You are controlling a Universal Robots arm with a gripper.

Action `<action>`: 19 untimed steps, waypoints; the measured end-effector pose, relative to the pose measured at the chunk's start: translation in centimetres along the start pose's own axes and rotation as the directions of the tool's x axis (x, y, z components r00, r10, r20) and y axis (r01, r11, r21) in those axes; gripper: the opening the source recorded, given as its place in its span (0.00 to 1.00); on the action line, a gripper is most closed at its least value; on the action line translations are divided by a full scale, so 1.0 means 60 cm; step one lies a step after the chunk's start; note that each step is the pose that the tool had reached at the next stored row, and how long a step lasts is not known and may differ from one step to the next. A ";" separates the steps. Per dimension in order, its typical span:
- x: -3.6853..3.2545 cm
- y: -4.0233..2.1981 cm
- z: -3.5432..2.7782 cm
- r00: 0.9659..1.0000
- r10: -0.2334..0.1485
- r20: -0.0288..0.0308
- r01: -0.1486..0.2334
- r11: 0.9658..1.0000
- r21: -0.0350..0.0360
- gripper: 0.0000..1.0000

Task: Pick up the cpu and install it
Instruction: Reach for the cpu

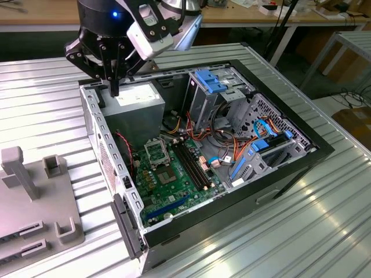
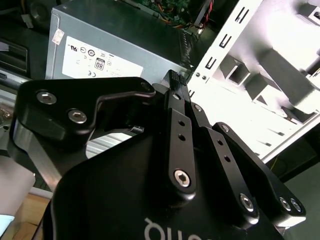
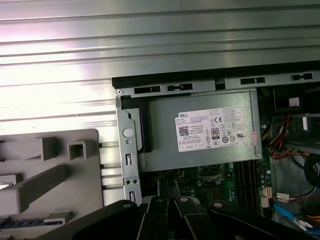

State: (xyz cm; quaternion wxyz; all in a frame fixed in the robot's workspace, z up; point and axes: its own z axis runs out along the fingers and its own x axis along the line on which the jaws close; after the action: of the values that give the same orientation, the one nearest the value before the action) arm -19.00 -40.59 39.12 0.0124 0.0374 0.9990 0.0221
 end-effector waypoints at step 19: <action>0.032 -0.005 0.000 1.000 0.000 0.000 0.000 1.000 0.000 0.11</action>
State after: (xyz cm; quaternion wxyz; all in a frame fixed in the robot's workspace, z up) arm -20.92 -40.74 39.09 0.0124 0.0374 0.9990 0.0221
